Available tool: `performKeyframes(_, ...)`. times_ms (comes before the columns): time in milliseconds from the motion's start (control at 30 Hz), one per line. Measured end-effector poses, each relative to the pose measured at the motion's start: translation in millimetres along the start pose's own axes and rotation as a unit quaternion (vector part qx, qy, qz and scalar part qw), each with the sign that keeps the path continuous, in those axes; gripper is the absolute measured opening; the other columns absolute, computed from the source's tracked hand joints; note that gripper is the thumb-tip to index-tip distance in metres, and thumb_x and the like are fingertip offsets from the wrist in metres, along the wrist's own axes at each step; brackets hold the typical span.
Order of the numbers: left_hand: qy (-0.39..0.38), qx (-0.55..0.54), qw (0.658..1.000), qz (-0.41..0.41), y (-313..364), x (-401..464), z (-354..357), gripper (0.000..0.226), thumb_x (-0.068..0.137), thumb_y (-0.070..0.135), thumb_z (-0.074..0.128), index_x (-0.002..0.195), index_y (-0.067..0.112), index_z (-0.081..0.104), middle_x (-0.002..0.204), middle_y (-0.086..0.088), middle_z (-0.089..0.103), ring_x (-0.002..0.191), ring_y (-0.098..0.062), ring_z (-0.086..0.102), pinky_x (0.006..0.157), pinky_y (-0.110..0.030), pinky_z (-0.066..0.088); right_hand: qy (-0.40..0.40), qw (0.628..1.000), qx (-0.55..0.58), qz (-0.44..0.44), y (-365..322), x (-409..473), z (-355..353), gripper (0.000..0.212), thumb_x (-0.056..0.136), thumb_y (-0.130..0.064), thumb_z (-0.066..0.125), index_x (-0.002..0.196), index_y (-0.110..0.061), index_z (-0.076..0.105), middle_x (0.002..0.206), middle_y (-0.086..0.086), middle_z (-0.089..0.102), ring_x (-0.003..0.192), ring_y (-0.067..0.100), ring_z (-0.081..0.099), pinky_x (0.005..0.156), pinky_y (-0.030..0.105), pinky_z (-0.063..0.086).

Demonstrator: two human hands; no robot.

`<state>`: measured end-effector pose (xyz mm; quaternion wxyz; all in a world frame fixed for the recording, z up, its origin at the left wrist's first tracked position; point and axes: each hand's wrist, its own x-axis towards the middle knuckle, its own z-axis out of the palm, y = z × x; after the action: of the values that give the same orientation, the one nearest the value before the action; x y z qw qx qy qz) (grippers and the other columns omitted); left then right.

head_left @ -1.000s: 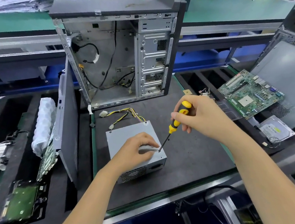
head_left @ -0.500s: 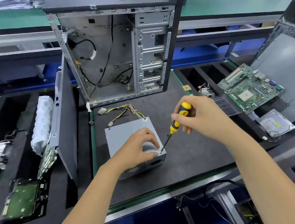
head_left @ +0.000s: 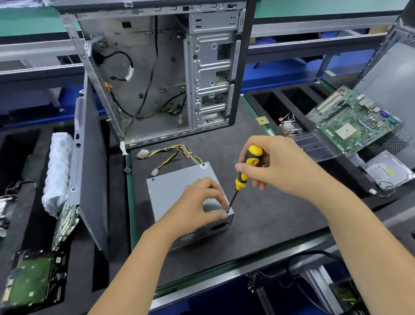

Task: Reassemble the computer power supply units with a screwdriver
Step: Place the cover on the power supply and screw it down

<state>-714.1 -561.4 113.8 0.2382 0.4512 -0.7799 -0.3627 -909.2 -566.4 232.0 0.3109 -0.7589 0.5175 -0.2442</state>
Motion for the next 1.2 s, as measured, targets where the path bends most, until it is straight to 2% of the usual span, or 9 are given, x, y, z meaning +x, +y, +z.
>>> performKeyframes(367,-0.006,-0.028,1.000,-0.004,0.3,3.3,3.3,0.011,0.078,0.025,0.081,0.077,0.024,0.070,0.100,0.013,0.059,0.103,-0.009,0.054,0.096,-0.038,0.042,-0.003,0.998,-0.061,-0.003,-7.2,1.7,2.5,0.026,0.085,-0.028,0.069,0.078,-0.008,0.054,0.057,-0.003,0.061,0.045,0.009,0.060,0.051,0.023,0.052)
performKeyframes(467,0.008,-0.115,0.993,-0.012,4.9,3.8,6.3,0.013,0.078,0.018,0.082,0.076,0.025,0.071,0.091,0.008,0.064,0.086,-0.008,0.060,0.080,-0.026,0.046,-0.014,0.974,-0.225,-0.013,-19.8,5.8,5.9,0.041,0.086,-0.046,0.062,0.066,-0.020,0.037,0.067,-0.002,0.055,0.057,0.018,0.051,0.051,0.032,0.042)
performKeyframes(600,0.033,-0.136,0.990,-0.024,4.9,5.1,10.5,0.017,0.081,0.008,0.077,0.074,0.023,0.074,0.083,-0.005,0.072,0.080,-0.024,0.062,0.076,-0.037,0.050,0.004,0.887,-0.455,-0.076,-35.7,7.3,13.6,0.050,0.087,-0.064,0.045,0.068,-0.021,0.029,0.064,-0.005,0.035,0.056,0.018,0.038,0.046,0.028,0.019)
performKeyframes(700,0.031,-0.140,0.989,-0.021,2.8,3.6,9.5,0.009,0.082,0.002,0.075,0.076,0.010,0.076,0.086,-0.003,0.073,0.084,-0.012,0.066,0.081,-0.025,0.050,-0.095,0.933,-0.337,-0.086,-42.8,10.6,5.8,0.020,0.091,-0.034,0.057,0.099,-0.023,0.043,0.087,-0.005,0.046,0.080,0.021,0.051,0.063,0.035,0.042)
performKeyframes(767,0.030,-0.132,0.991,-0.015,2.9,2.8,8.6,0.003,0.082,0.002,0.075,0.080,0.004,0.076,0.087,-0.002,0.074,0.084,-0.009,0.067,0.081,-0.020,0.049,-0.161,0.941,-0.291,-0.068,-49.6,13.7,-2.5,0.021,0.091,-0.011,0.055,0.106,-0.023,0.047,0.093,-0.004,0.054,0.087,0.021,0.055,0.073,0.043,0.049)
performKeyframes(833,0.024,-0.135,0.990,-0.017,4.8,2.9,8.0,0.010,0.083,0.003,0.075,0.080,0.012,0.077,0.088,-0.002,0.074,0.089,-0.012,0.069,0.083,-0.022,0.051,-0.154,0.925,-0.341,-0.060,-53.4,17.6,-6.8,0.012,0.091,-0.020,0.059,0.096,-0.023,0.048,0.085,-0.001,0.053,0.081,0.023,0.054,0.063,0.038,0.047)
performKeyframes(1000,0.025,-0.175,0.984,-0.036,8.7,1.1,4.6,0.004,0.084,0.009,0.075,0.081,0.007,0.074,0.089,0.002,0.075,0.085,-0.006,0.067,0.080,-0.025,0.053,-0.073,0.843,-0.528,-0.077,-61.8,23.9,-1.1,0.058,0.083,-0.068,0.046,0.062,-0.018,0.027,0.064,-0.001,0.032,0.050,0.018,0.034,0.045,0.026,0.019)
performKeyframes(1133,0.002,-0.165,0.986,-0.006,10.7,1.1,2.5,0.016,0.092,0.011,0.066,0.078,0.005,0.070,0.082,-0.009,0.071,0.076,-0.013,0.062,0.079,-0.025,0.049,-0.066,0.859,-0.505,-0.059,-54.3,23.2,-0.3,0.053,0.088,-0.063,0.046,0.064,-0.016,0.033,0.067,0.000,0.035,0.065,0.025,0.046,0.047,0.027,0.022)
performKeyframes(1200,-0.007,-0.158,0.987,-0.001,10.7,2.4,1.3,0.018,0.093,0.012,0.065,0.077,0.006,0.069,0.081,-0.011,0.070,0.074,-0.010,0.061,0.078,-0.021,0.048,-0.102,0.893,-0.434,-0.063,-51.2,19.8,-3.8,0.029,0.091,-0.045,0.054,0.083,-0.018,0.049,0.082,-0.002,0.042,0.083,0.025,0.053,0.056,0.030,0.035)
